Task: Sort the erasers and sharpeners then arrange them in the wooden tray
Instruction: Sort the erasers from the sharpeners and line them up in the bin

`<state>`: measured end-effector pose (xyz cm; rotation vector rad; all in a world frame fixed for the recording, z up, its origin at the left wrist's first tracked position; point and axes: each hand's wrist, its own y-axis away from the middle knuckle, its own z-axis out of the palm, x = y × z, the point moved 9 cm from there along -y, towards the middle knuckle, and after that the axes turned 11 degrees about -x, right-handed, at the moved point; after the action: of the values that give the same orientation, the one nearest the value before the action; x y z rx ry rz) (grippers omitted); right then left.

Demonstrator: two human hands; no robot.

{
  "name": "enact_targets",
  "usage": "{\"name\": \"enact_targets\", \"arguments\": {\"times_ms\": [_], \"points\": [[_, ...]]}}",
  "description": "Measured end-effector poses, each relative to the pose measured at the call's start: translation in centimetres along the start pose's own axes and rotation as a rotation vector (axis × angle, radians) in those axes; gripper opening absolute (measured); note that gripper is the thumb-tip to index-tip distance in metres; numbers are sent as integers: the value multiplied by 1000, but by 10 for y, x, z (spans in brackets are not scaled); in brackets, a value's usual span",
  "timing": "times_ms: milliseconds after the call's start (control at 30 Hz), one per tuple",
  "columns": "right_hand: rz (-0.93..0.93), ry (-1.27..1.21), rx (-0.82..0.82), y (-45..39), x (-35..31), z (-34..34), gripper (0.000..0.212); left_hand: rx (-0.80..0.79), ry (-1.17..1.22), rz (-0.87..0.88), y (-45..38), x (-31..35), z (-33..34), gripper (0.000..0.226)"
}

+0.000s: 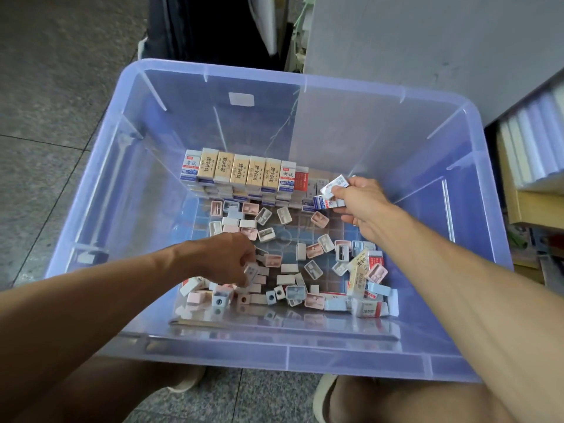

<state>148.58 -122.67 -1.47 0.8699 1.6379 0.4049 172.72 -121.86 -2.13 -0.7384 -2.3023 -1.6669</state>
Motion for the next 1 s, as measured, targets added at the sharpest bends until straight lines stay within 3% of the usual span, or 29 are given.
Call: {"name": "enact_targets", "arguments": {"times_ms": [200, 300, 433, 567, 733, 867, 1000], "points": [[-13, -206, 143, 4, 7, -5, 18, 31, 130, 22, 5, 9, -12, 21], [-18, -96, 180, 2, 6, -7, 6, 76, 144, 18, 7, 9, -20, 17], [-56, 14, 186, 0, -3, -1, 34, 98, 186, 29, 8, 9, -24, 19], [-89, 147, 137, -6, -16, 16, 28, 126, 208, 47, 9, 11, -29, 17], [-130, 235, 204, 4, -23, 0, 12, 121, 237, 56, 7, 14, -29, 14], [-76, 115, 316, 5, -9, -24, 34, 112, 274, 62, 8, 17, -31, 11], [-32, 108, 274, -3, -2, -14, 35, 124, 339, 56, 10, 16, -33, 8]]}}
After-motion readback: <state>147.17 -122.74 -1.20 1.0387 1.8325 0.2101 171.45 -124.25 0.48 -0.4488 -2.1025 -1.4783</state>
